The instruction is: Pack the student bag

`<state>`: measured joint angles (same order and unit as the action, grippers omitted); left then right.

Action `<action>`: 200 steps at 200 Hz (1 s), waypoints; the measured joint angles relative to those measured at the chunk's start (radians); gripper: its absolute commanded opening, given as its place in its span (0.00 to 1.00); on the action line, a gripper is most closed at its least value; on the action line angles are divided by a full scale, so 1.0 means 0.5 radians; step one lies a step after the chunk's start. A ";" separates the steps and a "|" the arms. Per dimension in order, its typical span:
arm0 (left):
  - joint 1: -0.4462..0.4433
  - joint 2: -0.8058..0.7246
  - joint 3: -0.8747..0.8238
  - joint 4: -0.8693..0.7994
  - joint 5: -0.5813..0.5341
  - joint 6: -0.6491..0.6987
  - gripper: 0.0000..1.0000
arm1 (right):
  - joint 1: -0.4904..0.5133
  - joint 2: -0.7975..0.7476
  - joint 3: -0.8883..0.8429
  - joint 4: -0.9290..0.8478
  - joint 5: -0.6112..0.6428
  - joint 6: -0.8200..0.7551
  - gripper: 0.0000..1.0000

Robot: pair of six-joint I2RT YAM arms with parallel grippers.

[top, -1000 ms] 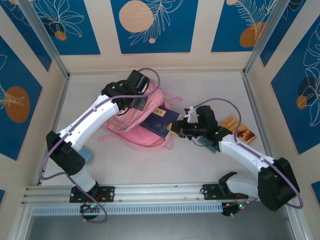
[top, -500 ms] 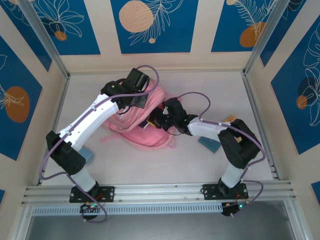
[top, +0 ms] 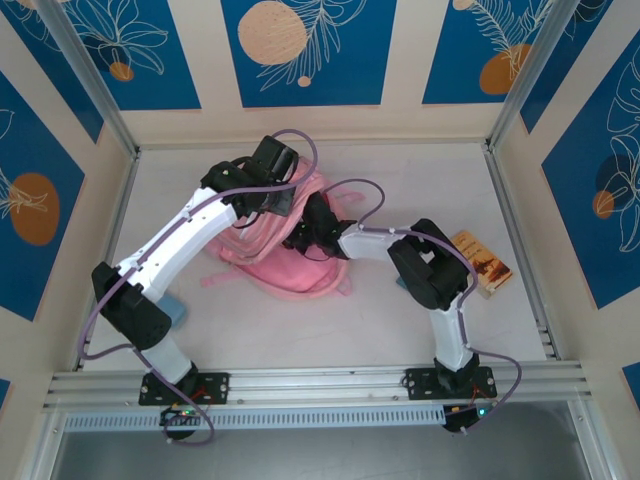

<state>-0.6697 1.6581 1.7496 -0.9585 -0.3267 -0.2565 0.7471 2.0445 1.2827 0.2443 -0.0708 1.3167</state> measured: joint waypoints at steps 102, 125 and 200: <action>0.066 -0.018 -0.143 0.031 -0.014 0.095 0.00 | 0.005 -0.771 -0.575 -0.200 0.017 -0.275 0.46; 0.089 -0.043 -0.319 0.092 -0.019 0.116 0.00 | 0.005 -1.059 -0.716 -0.373 0.094 -0.401 0.46; 0.118 -0.339 -0.940 0.282 -0.041 0.061 0.69 | -0.112 -1.647 -0.955 -1.197 0.956 -0.960 0.80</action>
<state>-0.6106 1.4887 1.2797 -0.8177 -0.3473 -0.2260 0.6910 1.2209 0.8051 -0.3542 0.4072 0.8368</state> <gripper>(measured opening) 0.537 0.747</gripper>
